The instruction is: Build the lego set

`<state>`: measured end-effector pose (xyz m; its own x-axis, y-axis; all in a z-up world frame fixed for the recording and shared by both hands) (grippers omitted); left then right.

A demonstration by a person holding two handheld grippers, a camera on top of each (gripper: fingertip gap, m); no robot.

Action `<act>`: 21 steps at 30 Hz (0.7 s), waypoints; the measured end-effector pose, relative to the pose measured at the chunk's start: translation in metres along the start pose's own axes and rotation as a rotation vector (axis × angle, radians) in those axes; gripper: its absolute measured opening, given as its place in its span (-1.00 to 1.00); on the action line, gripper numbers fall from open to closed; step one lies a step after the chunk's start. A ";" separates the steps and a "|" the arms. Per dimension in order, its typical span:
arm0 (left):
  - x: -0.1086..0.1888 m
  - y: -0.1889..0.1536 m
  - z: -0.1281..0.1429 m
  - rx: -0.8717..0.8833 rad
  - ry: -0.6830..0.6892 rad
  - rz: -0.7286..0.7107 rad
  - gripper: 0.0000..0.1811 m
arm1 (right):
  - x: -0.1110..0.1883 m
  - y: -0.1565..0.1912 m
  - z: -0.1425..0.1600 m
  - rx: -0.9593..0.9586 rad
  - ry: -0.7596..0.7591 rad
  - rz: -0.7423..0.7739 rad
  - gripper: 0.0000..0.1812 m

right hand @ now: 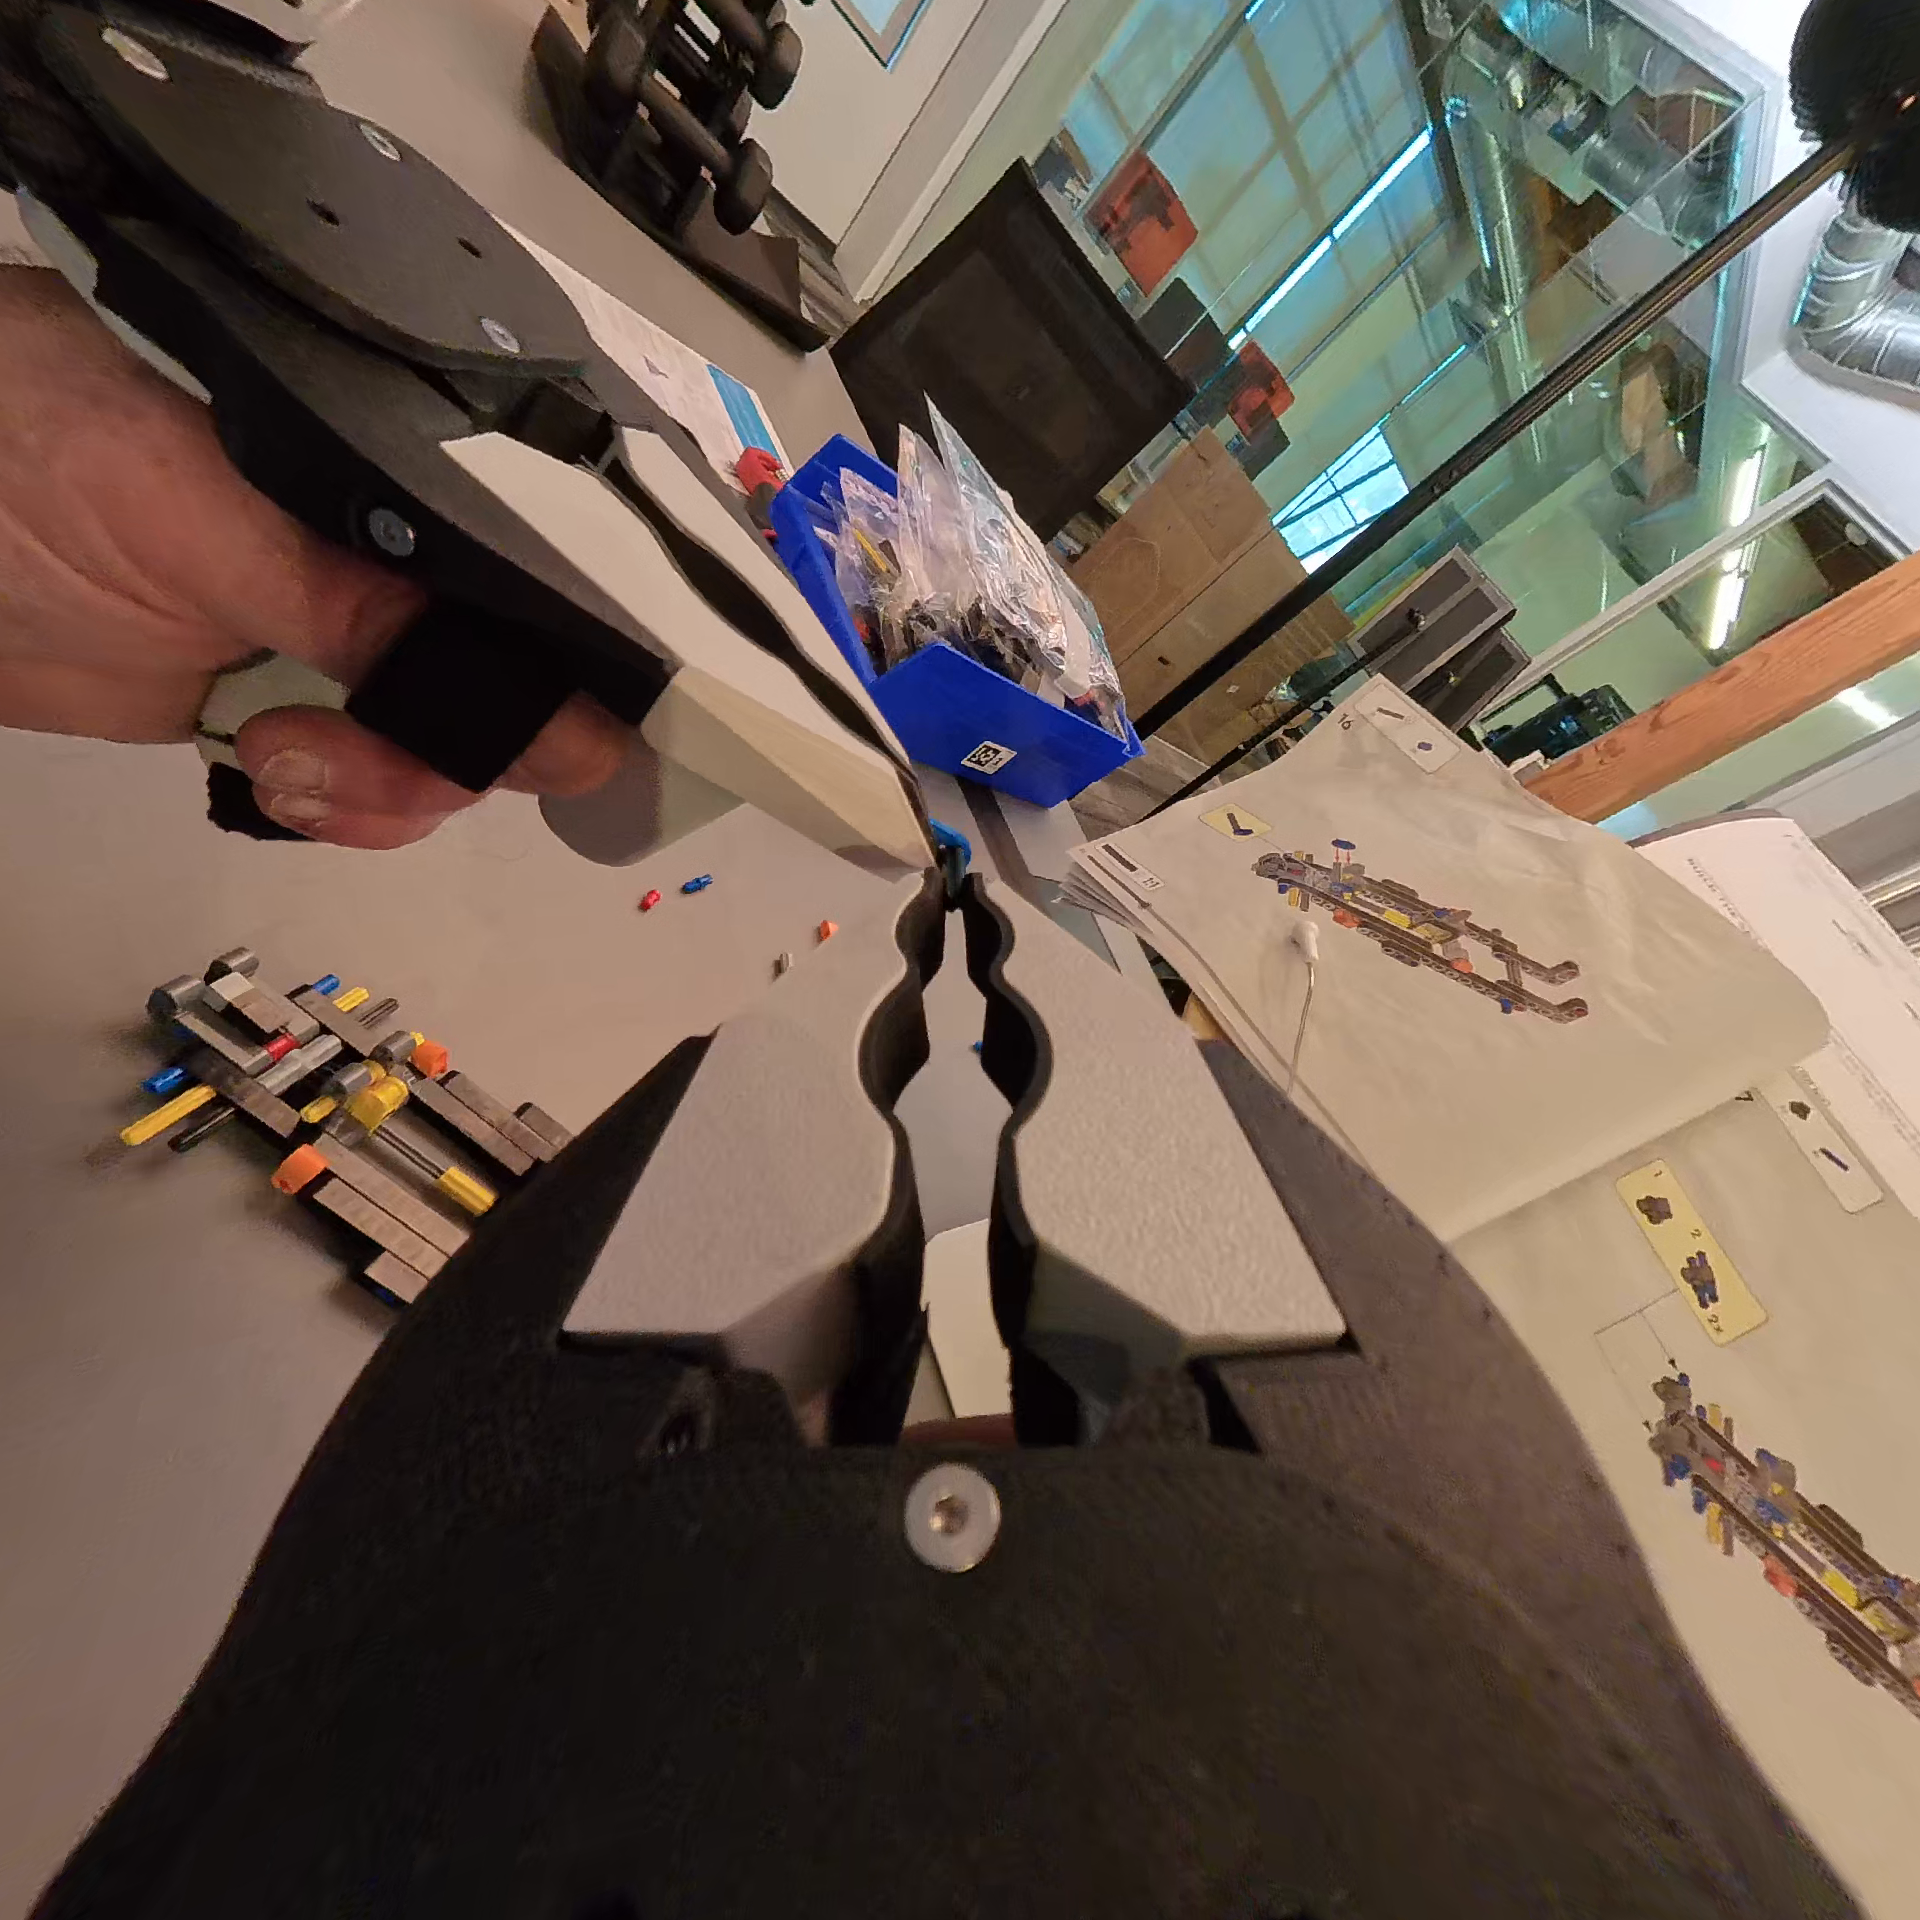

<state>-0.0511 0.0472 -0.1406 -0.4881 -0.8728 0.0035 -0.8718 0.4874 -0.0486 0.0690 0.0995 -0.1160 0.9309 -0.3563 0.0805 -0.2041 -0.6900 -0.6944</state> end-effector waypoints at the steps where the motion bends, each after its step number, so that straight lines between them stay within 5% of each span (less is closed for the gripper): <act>1: 0.000 0.000 0.000 -0.014 0.001 -0.006 -0.98 | 0.000 0.000 0.000 -0.012 0.001 -0.001 -0.99; 21: 0.003 0.004 0.001 -0.090 -0.047 -0.092 -0.98 | -0.003 -0.009 0.004 -0.395 0.017 -0.086 -0.88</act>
<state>-0.0565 0.0464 -0.1421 -0.4056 -0.9131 -0.0427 -0.9139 0.4041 0.0397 0.0689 0.1092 -0.1125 0.9453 -0.2946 0.1400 -0.2295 -0.9058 -0.3562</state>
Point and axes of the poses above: each gripper's, where its closed fingertips meet, x back along the fingers, z out of its underside, y = z × x across the jaws, the point moved 9 cm from there along x, back along the fingers, and after that the axes turned 8 degrees about z, right-handed, at the moved point
